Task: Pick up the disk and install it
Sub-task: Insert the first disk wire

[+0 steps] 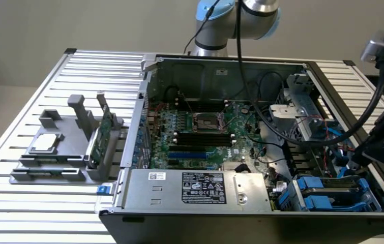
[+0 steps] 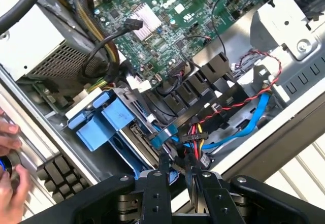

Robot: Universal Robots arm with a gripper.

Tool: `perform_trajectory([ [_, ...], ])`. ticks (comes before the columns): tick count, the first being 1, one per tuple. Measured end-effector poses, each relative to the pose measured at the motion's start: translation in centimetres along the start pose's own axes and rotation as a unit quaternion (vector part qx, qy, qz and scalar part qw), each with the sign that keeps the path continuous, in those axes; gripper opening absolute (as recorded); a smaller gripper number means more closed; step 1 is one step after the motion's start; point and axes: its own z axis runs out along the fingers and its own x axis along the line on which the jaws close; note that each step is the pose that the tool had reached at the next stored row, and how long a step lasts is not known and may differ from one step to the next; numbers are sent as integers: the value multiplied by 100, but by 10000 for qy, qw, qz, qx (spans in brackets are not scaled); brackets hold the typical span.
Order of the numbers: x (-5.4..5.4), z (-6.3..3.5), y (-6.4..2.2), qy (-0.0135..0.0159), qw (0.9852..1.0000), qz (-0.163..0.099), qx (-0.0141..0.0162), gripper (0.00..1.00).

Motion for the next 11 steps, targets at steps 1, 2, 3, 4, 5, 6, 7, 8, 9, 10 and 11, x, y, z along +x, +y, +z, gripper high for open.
perform_trajectory([
  [1, 0, 0, 0, -2, 10000, 85, 1, 27],
  [2, 0, 0, 0, -5, 9999, 172, 2, 27],
  [3, 0, 0, 0, -7, 9997, 262, 4, 27],
  [4, 0, 0, 0, -10, 9994, 355, 5, 27],
  [5, 0, 0, 0, -12, 9990, 443, 7, 27],
  [6, 0, 1, 0, -14, 9986, 531, 8, 27],
  [7, 0, 0, 0, -16, 9981, 619, 10, 27],
  [8, 0, 1, 0, -19, 9975, 707, 11, 27],
  [9, 0, 1, 0, -21, 9968, 795, 12, 27],
  [10, 0, 0, 0, -23, 9961, 883, 14, 27],
  [11, 0, -1, 0, -25, 9952, 976, 16, 27],
])
